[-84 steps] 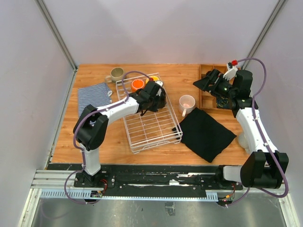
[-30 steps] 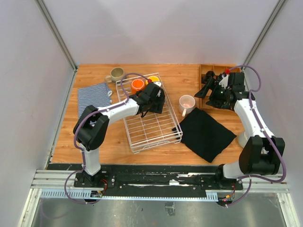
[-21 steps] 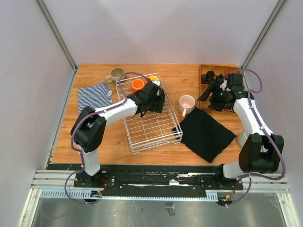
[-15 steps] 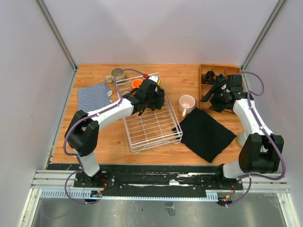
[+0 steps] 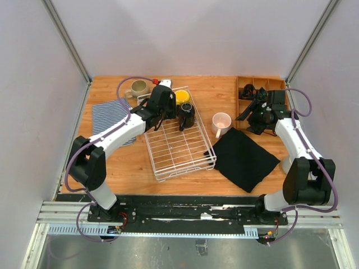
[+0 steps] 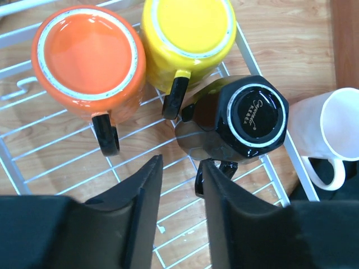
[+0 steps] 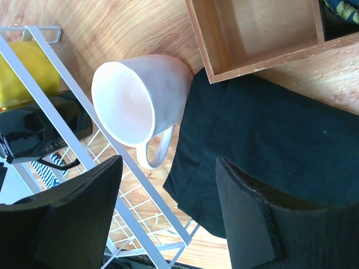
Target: Load the cups into the dish rack
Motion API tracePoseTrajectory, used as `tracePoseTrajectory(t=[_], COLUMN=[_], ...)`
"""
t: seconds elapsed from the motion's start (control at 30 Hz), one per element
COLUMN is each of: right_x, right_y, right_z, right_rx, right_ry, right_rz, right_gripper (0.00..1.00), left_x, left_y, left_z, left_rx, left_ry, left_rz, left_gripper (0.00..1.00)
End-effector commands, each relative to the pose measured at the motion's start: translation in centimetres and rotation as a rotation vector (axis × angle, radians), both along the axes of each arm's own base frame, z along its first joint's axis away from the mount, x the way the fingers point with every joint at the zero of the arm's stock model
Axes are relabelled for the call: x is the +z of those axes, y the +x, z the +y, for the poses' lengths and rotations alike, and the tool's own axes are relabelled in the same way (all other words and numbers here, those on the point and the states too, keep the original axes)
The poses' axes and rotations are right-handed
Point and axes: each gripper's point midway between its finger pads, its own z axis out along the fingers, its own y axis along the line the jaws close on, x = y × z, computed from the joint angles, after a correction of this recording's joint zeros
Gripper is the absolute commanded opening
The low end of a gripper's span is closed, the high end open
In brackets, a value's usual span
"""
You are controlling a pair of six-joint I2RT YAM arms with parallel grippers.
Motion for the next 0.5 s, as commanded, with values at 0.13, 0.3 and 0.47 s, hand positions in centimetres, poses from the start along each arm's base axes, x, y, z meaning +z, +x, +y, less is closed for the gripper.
tracePoseTrajectory(t=[0.13, 0.3, 0.47], right_x=[-0.1, -0.4, -0.6], right_y=[-0.1, -0.2, -0.3], right_z=[0.7, 0.8, 0.8], right_rx=[0.016, 0.031, 0.034], right_ry=[0.023, 0.021, 0.023], right_rz=[-0.005, 0.007, 0.013], right_gripper=[0.69, 0.69, 0.7], left_x=[0.2, -0.3, -0.7], left_y=[0.9, 1.7, 1.9], left_z=[-1.5, -2.3, -2.9], left_rx=[0.002, -0.007, -0.018], left_ry=[-0.045, -0.057, -0.065], left_rz=[0.011, 0.018, 0.033], left_gripper=[0.3, 0.3, 0.3])
